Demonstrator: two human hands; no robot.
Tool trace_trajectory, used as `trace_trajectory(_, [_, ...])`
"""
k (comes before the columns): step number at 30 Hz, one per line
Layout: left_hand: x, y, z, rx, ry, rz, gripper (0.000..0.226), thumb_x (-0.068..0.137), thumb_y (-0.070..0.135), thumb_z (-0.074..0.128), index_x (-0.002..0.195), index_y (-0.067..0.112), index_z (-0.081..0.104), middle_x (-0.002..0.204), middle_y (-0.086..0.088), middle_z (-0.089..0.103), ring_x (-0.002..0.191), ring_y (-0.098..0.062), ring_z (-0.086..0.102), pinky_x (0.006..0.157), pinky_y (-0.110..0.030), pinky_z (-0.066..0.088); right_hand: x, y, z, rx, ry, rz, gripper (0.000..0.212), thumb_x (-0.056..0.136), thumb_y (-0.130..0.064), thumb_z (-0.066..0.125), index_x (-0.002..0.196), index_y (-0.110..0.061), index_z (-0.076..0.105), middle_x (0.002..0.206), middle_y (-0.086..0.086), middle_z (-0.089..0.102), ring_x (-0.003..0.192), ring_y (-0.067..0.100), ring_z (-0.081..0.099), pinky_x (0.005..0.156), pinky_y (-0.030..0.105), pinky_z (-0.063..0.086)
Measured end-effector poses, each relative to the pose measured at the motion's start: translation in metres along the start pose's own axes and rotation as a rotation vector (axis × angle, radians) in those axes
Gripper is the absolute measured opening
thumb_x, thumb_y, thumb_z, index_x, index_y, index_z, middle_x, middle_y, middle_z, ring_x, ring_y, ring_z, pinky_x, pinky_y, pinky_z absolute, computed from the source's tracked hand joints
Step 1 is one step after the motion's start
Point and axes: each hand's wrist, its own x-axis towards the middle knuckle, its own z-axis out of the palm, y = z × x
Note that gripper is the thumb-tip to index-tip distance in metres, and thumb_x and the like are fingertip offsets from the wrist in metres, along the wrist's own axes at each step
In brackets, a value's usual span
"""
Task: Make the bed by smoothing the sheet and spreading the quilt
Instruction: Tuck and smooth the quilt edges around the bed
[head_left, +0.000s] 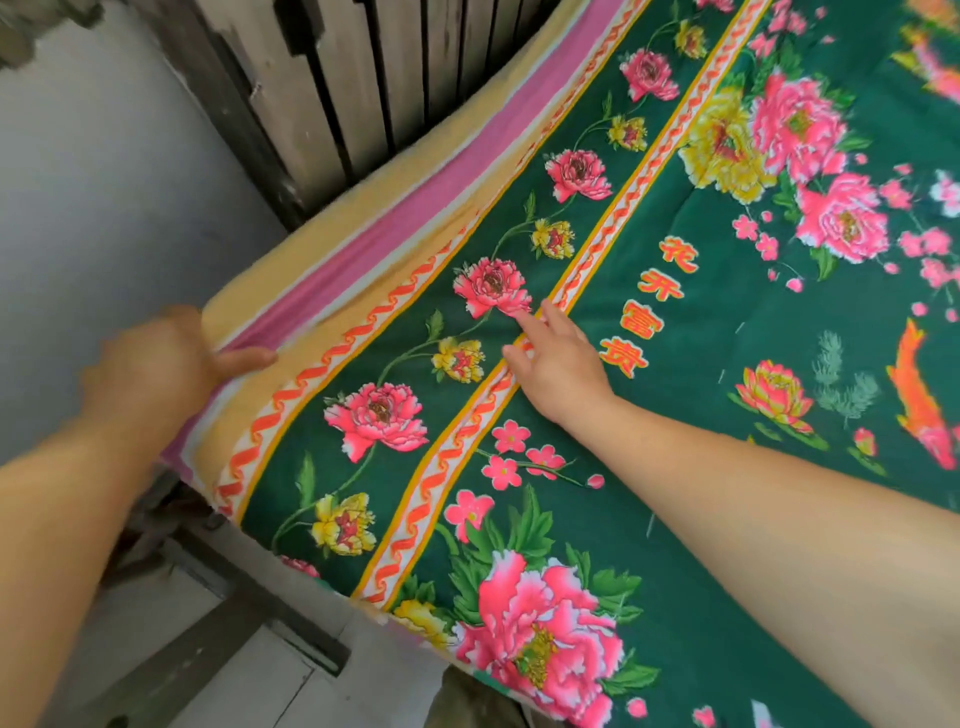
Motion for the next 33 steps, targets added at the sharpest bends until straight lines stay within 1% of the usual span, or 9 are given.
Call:
trace_trajectory(3, [-0.002, -0.012, 0.018, -0.017, 0.037, -0.062, 0.085, 0.050, 0.087, 0.059, 0.091, 0.012, 0.050, 0.077, -0.020, 0.061, 0.072, -0.039, 0.063, 0.072, -0.049, 0.054, -0.008, 0.006, -0.004, 0.054, -0.002, -0.010, 0.054, 0.099, -0.039, 0.042, 0.149, -0.022, 0.031, 0.159, 0.005, 0.016, 0.146, 0.022, 0.016, 0.117, 0.034, 0.020])
trace_trajectory(8, [-0.028, 0.050, 0.036, 0.213, 0.091, -0.162, 0.074, 0.087, 0.034, 0.064, 0.141, 0.004, 0.024, 0.138, -0.030, 0.032, 0.128, -0.047, 0.033, 0.102, -0.064, 0.030, -0.026, 0.032, -0.007, 0.193, -0.011, -0.014, 0.053, 0.097, -0.037, 0.048, 0.146, -0.020, 0.037, 0.156, 0.005, 0.026, 0.143, 0.019, 0.024, 0.113, 0.029, 0.023])
trace_trajectory(12, [-0.071, 0.134, 0.050, 0.271, 0.015, 0.327, 0.077, 0.087, 0.019, 0.057, 0.149, 0.030, 0.013, 0.155, -0.017, 0.010, 0.144, -0.035, 0.010, 0.112, -0.064, 0.013, -0.049, 0.066, -0.014, 0.172, 0.038, 0.064, 0.054, 0.095, -0.038, 0.051, 0.145, -0.022, 0.038, 0.157, 0.002, 0.022, 0.145, 0.020, 0.018, 0.117, 0.034, 0.020])
trace_trajectory(18, [-0.182, 0.198, 0.123, 0.383, -0.477, 0.827, 0.081, 0.083, 0.064, 0.050, 0.147, 0.046, 0.005, 0.159, 0.005, -0.015, 0.146, -0.025, -0.016, 0.107, -0.071, 0.004, -0.120, 0.125, 0.004, -0.075, -0.287, 0.157, 0.067, 0.092, -0.053, 0.047, 0.150, -0.041, 0.014, 0.161, -0.006, -0.007, 0.148, 0.019, -0.010, 0.115, 0.057, 0.014])
trace_trajectory(22, [-0.237, 0.137, 0.167, 0.438, -0.277, 0.937, 0.067, 0.086, 0.060, 0.041, 0.147, 0.037, 0.025, 0.160, -0.004, 0.007, 0.148, -0.028, 0.006, 0.108, -0.068, -0.004, -0.178, 0.126, 0.031, -0.127, -0.383, 0.100, 0.073, 0.090, -0.059, 0.045, 0.149, -0.045, 0.004, 0.159, -0.006, -0.020, 0.146, 0.022, -0.021, 0.115, 0.061, 0.008])
trace_trajectory(24, [-0.257, 0.102, 0.183, 0.127, -0.045, 0.811, 0.048, 0.088, 0.042, 0.044, 0.130, 0.023, 0.054, 0.145, -0.013, 0.044, 0.134, -0.033, 0.042, 0.110, -0.055, 0.018, -0.197, 0.116, 0.048, -0.200, -0.394, 0.077, 0.077, 0.089, -0.064, 0.042, 0.149, -0.044, -0.001, 0.158, -0.002, -0.024, 0.145, 0.027, -0.023, 0.113, 0.062, 0.005])
trace_trajectory(27, [-0.282, 0.076, 0.200, -0.340, 0.208, 0.210, 0.038, 0.089, 0.007, 0.054, 0.127, 0.004, 0.055, 0.135, -0.025, 0.047, 0.126, -0.041, 0.043, 0.106, -0.045, 0.032, -0.212, 0.102, 0.074, -0.258, -0.286, -0.015, 0.075, 0.090, -0.061, 0.042, 0.150, -0.041, 0.002, 0.160, 0.005, -0.016, 0.145, 0.032, -0.019, 0.112, 0.065, 0.001])
trace_trajectory(30, [-0.290, 0.078, 0.212, -0.863, 0.072, -0.576, 0.046, 0.098, 0.017, 0.045, 0.141, 0.001, 0.037, 0.144, -0.022, 0.036, 0.133, -0.036, 0.035, 0.110, -0.039, 0.028, -0.217, 0.094, 0.092, -0.273, -0.209, -0.160, 0.074, 0.090, -0.055, 0.048, 0.150, -0.040, 0.007, 0.161, 0.003, -0.006, 0.146, 0.033, -0.016, 0.107, 0.071, -0.004])
trace_trajectory(33, [-0.280, 0.077, 0.237, -1.354, -0.184, -0.993, 0.045, 0.100, 0.034, 0.036, 0.135, 0.007, 0.046, 0.138, -0.015, 0.049, 0.123, -0.034, 0.049, 0.105, -0.051, 0.039, -0.216, 0.094, 0.101, -0.309, -0.222, -0.171, 0.074, 0.091, -0.061, 0.038, 0.149, -0.043, -0.004, 0.160, -0.002, -0.015, 0.144, 0.030, -0.023, 0.106, 0.070, -0.007])
